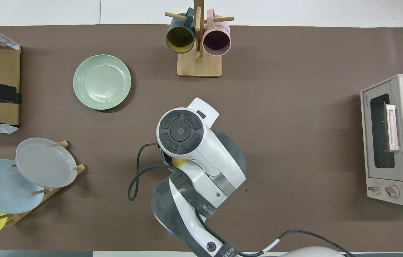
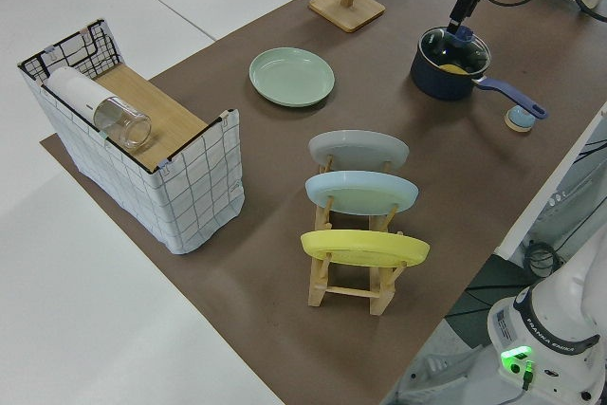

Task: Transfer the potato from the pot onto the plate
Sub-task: 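Grasp the blue knob of the glass lid with the right gripper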

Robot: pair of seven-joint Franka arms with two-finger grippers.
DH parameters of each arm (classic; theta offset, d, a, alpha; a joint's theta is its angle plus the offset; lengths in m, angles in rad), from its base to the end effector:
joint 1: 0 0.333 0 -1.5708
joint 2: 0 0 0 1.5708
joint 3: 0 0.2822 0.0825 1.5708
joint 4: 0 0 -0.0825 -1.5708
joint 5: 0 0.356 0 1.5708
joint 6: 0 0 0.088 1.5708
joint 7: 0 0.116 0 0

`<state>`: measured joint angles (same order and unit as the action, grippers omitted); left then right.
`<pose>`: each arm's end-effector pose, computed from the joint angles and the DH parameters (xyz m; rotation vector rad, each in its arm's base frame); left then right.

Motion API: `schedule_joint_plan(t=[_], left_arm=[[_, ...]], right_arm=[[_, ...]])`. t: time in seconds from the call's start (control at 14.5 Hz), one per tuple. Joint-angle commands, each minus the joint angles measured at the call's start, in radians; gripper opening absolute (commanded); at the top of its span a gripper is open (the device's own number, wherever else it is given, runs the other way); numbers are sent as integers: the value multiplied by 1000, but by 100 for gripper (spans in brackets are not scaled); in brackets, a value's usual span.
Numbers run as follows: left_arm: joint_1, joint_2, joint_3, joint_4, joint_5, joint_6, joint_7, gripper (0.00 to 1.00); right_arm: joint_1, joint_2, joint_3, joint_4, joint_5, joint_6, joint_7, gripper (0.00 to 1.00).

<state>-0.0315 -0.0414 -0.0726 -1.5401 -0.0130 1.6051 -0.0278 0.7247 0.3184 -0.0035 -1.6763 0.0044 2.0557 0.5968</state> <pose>0.5167 -0.0563 0.6203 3.1180 -0.1195 0.1646 0.4654 0.4097 0.3935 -3.0953 -0.1901 -0.0721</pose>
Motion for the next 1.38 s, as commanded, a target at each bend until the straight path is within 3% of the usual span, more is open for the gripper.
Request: schedule_joint_plan(t=[0.0, 0.28, 0.55, 0.76, 1.03, 1.31], left_arm=[[-4, -25, -7, -26, -5, 21, -6, 100], [4, -41, -1, -26, -5, 16, -8, 100], [8, -51, -1, -34, -5, 9, 5, 100], [10, -58, 5, -49, -5, 13, 5, 100], [8, -63, 4, -52, -5, -2, 3, 100], [5, -80, 4, -87, -5, 10, -3, 100]], right_arm=[[-2, -54, 0, -95, -15, 50, 6, 100], [-2, -59, 0, -132, -17, 109, -3, 100], [-2, -61, 2, -135, -17, 112, -3, 86], [-2, -59, 2, -134, -17, 112, -8, 66], [-4, -53, 2, -105, -20, 91, -9, 24], [-46, -18, -1, 75, -70, -84, -47, 20]])
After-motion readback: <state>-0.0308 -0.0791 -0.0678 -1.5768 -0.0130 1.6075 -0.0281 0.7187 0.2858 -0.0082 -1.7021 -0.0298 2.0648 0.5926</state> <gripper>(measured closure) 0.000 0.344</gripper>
